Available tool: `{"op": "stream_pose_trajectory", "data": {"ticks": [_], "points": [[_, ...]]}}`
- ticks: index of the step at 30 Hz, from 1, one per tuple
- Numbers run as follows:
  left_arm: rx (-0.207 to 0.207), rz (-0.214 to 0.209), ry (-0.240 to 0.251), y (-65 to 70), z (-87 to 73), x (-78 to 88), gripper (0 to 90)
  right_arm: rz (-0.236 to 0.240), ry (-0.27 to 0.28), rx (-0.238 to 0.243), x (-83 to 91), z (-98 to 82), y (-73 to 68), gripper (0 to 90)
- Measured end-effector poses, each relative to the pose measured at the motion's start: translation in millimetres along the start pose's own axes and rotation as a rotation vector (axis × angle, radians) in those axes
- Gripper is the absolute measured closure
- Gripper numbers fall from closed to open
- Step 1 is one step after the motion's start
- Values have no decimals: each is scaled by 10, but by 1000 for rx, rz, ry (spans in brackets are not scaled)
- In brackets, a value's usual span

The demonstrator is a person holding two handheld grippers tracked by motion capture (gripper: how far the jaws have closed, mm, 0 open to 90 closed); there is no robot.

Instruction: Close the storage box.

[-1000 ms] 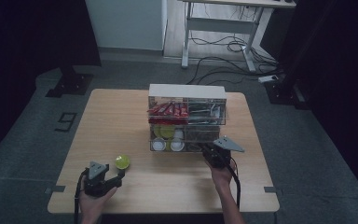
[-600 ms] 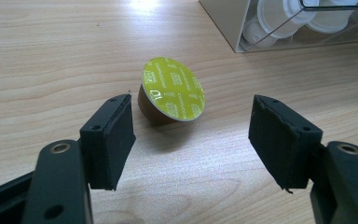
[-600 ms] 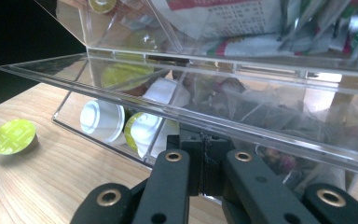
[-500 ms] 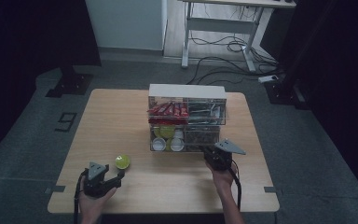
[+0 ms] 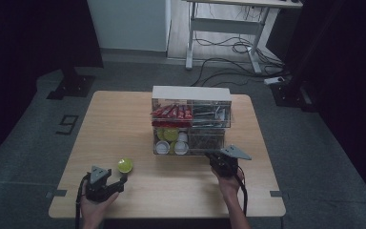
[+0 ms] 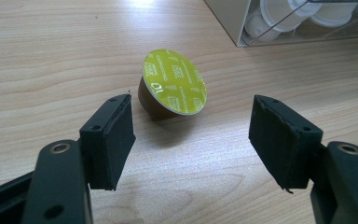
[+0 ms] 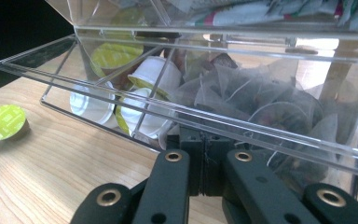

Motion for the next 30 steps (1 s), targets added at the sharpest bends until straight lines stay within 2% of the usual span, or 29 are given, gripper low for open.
{"op": "stream_pose_trajectory", "data": {"ticks": [30], "points": [[-3,-1,-20,8,-50,-32,309,20,-68,-9,-12,-186,-5,875]]}}
Point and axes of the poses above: each handheld gripper's, and its own axes: x roughly backward along the jaws, z roughly out of its top, y roughly to its right, the point moved 4 cm from there along -x, roughly forward along the jaws, and after that the axes turned 13 degrees about x, right-handed, at the moved point
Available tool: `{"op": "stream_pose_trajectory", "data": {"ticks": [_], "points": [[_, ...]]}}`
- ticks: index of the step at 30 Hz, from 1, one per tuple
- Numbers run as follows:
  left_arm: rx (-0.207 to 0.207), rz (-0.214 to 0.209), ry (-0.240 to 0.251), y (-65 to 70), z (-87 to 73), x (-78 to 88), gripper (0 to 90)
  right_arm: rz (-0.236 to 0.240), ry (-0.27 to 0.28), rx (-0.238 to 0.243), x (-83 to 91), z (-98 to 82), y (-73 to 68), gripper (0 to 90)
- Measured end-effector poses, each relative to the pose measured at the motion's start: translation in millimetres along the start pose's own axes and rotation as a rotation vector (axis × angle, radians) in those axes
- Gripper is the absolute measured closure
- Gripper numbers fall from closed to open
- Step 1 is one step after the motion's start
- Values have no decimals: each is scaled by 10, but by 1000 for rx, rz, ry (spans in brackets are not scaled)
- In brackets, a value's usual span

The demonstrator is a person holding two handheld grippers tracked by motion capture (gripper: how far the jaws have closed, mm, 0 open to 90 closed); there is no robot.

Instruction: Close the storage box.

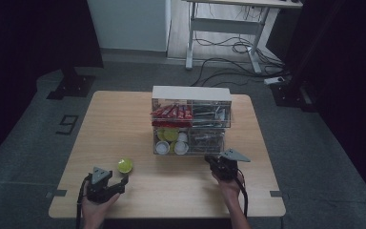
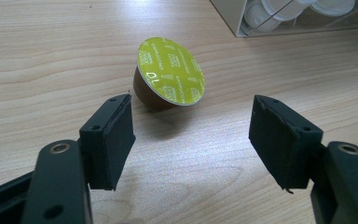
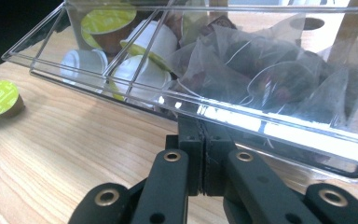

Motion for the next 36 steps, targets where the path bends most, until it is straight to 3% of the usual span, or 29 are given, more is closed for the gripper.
{"op": "stream_pose_trajectory", "data": {"ticks": [21,36], "points": [[8,-10,-18,-19,-21,-20,308,81,-78,13,-66,-24,-123,782],[17,-20,-23,5,-16,-36,309,107,-2,16,17,114,-198,629]]}}
Point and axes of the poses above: each handheld gripper's, and its own axes: x roughly backward along the jaws, z roughly out of its top, y roughly to its right, the point moved 4 cm from there along -x, roughly forward along the jaws, and after that the axes turned 13 degrees about x, right-handed, at the moved point
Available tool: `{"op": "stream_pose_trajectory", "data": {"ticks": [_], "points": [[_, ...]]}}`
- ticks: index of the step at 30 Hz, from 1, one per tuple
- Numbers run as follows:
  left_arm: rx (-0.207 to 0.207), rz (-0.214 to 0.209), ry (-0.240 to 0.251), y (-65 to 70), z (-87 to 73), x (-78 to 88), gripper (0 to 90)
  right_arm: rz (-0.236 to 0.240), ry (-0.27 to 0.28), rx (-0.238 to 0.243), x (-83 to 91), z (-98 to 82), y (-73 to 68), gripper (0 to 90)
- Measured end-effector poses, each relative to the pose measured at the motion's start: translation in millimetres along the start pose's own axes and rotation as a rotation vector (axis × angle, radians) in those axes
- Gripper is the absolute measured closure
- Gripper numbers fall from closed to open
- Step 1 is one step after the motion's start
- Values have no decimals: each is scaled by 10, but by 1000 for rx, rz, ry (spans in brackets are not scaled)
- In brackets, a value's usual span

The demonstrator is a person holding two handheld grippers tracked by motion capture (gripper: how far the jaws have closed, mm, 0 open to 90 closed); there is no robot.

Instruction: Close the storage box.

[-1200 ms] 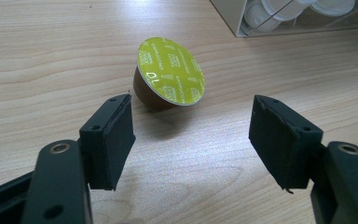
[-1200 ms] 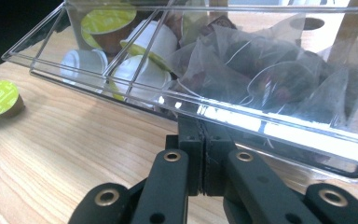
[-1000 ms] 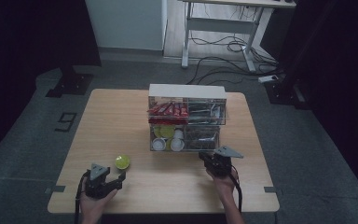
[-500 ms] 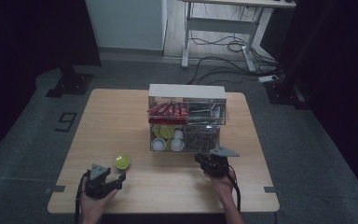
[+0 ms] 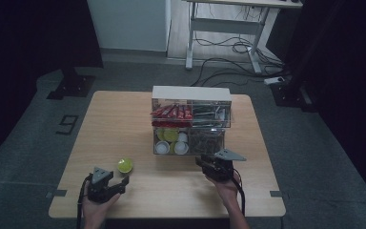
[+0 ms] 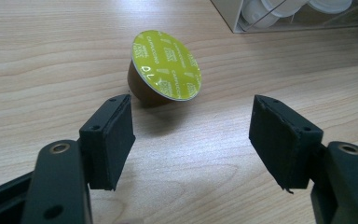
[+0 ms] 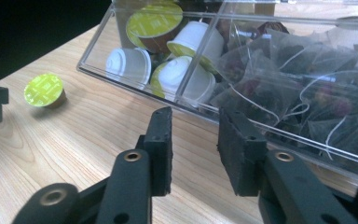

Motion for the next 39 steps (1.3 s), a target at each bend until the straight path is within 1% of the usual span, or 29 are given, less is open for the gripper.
{"op": "stream_pose_trajectory", "data": {"ticks": [9,11,13,15,20,23,25,28,30,34,36,37,39], "points": [[5,-1,7,15,26,4,308,6,13,16,2,15,-9,521],[2,0,10,19,29,12,307,2,11,20,1,22,-4,491],[2,-1,17,25,34,30,307,3,7,14,-1,34,-6,455],[3,-3,21,24,34,50,307,-2,4,16,0,48,0,438],[1,-3,17,8,8,52,306,-19,8,24,15,71,26,419],[-8,-8,10,31,-2,46,305,-25,10,29,60,83,31,414],[-13,-13,11,46,-3,59,304,-28,11,46,101,93,20,407],[-11,-13,18,34,10,78,303,-43,-2,86,156,86,14,398],[-5,-10,22,6,18,88,303,-47,-1,82,182,64,29,398],[4,-7,20,-34,20,93,303,-72,5,77,259,-9,78,400],[5,-11,17,-47,25,98,302,-79,0,78,313,-67,99,407],[5,-11,17,-47,25,98,302,-79,0,78,313,-67,99,407],[5,-14,17,-47,28,108,301,-94,-1,73,413,-168,138,415]]}}
Point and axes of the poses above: each handheld gripper's, and its own axes: x roughly backward along the jaws, z roughly out of its top, y roughly to its right, the point moved 4 cm from there along -x, roughly forward along the jaws, and after that the axes turned 13 degrees about x, right-handed, at the moved point
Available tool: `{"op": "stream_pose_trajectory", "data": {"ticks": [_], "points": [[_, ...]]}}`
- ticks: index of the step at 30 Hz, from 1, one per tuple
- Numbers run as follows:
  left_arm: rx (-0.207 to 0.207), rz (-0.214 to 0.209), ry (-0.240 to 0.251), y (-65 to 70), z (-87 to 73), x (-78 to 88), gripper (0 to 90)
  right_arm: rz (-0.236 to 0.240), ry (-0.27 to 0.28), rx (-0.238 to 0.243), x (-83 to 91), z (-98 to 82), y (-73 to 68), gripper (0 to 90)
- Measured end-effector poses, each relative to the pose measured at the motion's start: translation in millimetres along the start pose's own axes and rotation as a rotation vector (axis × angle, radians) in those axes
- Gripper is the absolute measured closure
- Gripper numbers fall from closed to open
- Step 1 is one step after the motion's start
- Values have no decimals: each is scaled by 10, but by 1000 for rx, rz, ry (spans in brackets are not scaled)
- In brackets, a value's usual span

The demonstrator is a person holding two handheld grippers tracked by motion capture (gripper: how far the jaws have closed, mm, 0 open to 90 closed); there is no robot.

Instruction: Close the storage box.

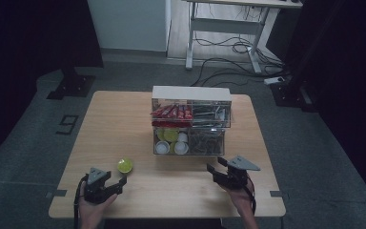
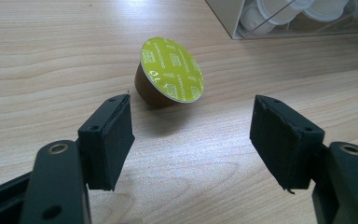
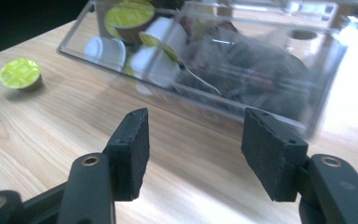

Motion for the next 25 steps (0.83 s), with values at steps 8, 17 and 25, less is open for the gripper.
{"op": "stream_pose_trajectory", "data": {"ticks": [8,17,25], "points": [[-1,-5,-9,-13,-1,3,294,-26,-19,-19,210,-281,122,416],[-11,-5,-26,3,-25,-33,292,-49,-46,-61,261,-471,266,416],[-15,-5,-31,11,-27,-40,290,-63,-51,-66,249,-491,301,413]]}}
Point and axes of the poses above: each handheld gripper's, and its own axes: x roughly backward along the jaws, z roughly out of its top, y roughly to its right, the point moved 4 cm from there along -x, roughly forward along the jaws, and after that the axes turned 13 degrees about x, right-handed, at the moved point
